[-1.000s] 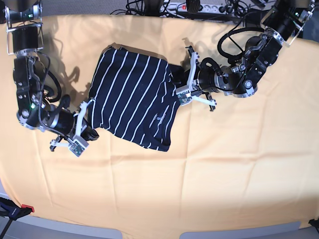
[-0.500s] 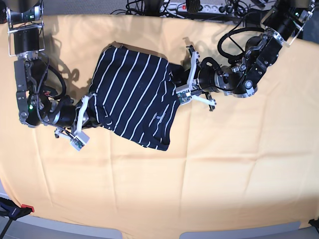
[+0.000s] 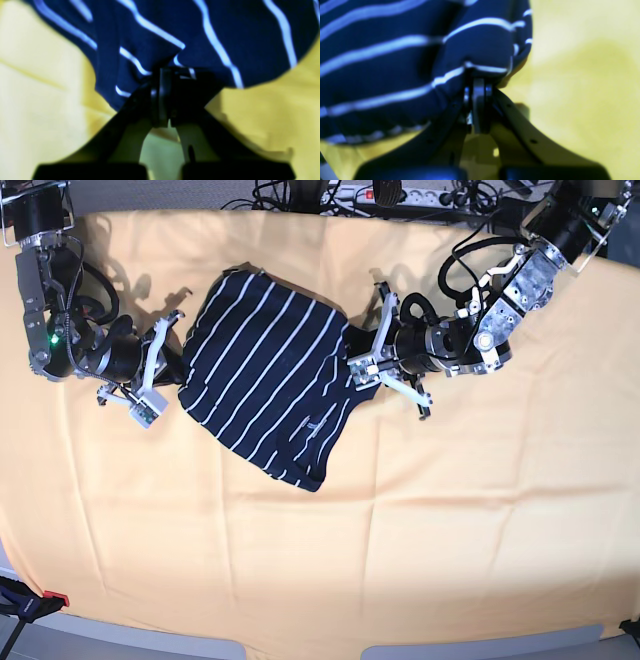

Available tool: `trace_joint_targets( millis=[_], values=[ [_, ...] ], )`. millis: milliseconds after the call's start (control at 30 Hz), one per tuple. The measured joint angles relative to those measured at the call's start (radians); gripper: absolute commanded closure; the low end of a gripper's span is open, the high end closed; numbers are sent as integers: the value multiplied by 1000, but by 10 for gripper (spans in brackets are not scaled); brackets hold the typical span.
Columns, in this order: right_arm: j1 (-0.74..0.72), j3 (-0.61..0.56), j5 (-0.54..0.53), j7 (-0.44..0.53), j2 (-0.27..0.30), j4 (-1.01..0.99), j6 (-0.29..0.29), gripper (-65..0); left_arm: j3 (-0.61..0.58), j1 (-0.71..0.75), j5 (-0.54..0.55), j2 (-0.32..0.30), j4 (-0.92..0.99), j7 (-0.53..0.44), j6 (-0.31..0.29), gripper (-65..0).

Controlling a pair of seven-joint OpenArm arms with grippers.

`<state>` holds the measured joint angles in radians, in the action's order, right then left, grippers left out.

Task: Fold the T-shirt properly
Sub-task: 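Rotate the folded shirt with both grippers holding its sides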

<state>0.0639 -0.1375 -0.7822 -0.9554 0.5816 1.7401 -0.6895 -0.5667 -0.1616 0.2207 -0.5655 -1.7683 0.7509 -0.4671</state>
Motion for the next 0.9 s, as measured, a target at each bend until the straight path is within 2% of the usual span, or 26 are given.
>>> trace_joint_targets(
  millis=[67, 167, 333, 467, 600, 733, 767, 800, 900],
  values=[
    [-3, 0, 38, -29, 3, 56, -2, 0, 0, -5, -32, -11, 0, -5, 12, 0],
    [-5, 0, 69, -66, 5, 156, -3, 0, -1, -23, -71, -68, 3, -35, 12, 0],
    [51, 0, 56, -71, 0, 201, -4, 0, -3, -66, -103, -135, 49, -108, 149, 0],
    [70, 6, 124, -76, 0, 201, -10, 0, -3, -114, -108, -136, 82, -124, 168, 0],
    [69, 94, 171, -23, 0, 203, 4, 0, -2, -115, -19, -136, 72, -32, 168, 0],
    [64, 158, 202, 131, 0, 203, 15, 0, -3, -116, 61, -137, 22, 111, 169, 0],
    [56, 155, 229, 165, -1, 203, -3, 0, -3, -116, 93, -137, 9, 135, 170, 0],
    [43, 146, 248, 190, 0, 201, -7, 0, -3, -116, 126, -137, -5, 152, 153, 0],
    [-40, 97, 227, 212, -3, 127, -11, 0, -3, -116, 278, -137, -39, 182, 36, 0]
  ],
)
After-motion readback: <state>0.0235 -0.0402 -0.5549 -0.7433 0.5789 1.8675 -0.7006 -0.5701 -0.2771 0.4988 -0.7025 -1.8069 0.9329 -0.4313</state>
